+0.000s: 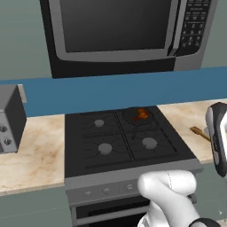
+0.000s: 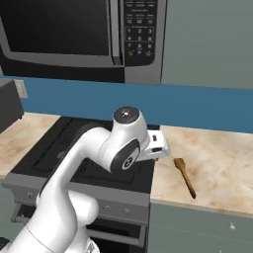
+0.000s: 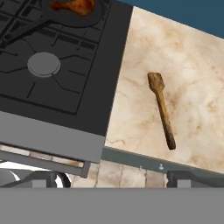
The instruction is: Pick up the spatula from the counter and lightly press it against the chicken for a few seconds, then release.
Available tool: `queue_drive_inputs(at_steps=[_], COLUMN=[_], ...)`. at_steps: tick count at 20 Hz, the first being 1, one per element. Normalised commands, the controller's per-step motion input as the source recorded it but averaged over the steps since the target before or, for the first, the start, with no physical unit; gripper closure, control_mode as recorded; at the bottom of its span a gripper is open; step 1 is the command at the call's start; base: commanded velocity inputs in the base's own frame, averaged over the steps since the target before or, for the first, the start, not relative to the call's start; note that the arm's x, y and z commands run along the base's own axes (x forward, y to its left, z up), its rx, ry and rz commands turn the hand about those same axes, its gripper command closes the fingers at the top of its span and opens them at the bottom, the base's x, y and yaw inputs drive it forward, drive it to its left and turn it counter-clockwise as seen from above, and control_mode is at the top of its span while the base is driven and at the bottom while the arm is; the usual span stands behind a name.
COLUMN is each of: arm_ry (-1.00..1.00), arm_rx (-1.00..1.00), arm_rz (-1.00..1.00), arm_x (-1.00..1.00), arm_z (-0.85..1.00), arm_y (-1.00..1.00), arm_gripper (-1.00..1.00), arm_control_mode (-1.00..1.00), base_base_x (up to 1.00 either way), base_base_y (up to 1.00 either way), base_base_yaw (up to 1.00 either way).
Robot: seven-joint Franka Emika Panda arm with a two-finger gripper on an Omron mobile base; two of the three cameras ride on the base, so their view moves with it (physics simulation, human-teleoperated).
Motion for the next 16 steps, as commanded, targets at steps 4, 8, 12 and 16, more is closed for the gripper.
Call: queue_drive_inputs(at_steps=[4,8,12,16], arm_ry=[0.05,0.03,0.00,0.00], arm_rx=[0.03,0.01,0.00,0.00], arm_rz=[0.00,0.00,0.00,0.00], arm_x=[0.12,0.12,0.12,0.11], arm_z=[-0.20,-0.25,-0.33,-0.30], arm_y=[-0.41,-0.29,-0.21,-0.25], arm_gripper=[-1.00,-1.00,-1.00,-1.00], arm_control_mode=[-1.00,-1.00,-1.00,-1.00], base_base_x=[0.00,0.00,0.00,0.00], base_base_y=[0.00,0.00,0.00,0.00], base_base_yaw=[0.00,0.00,0.00,0.00])
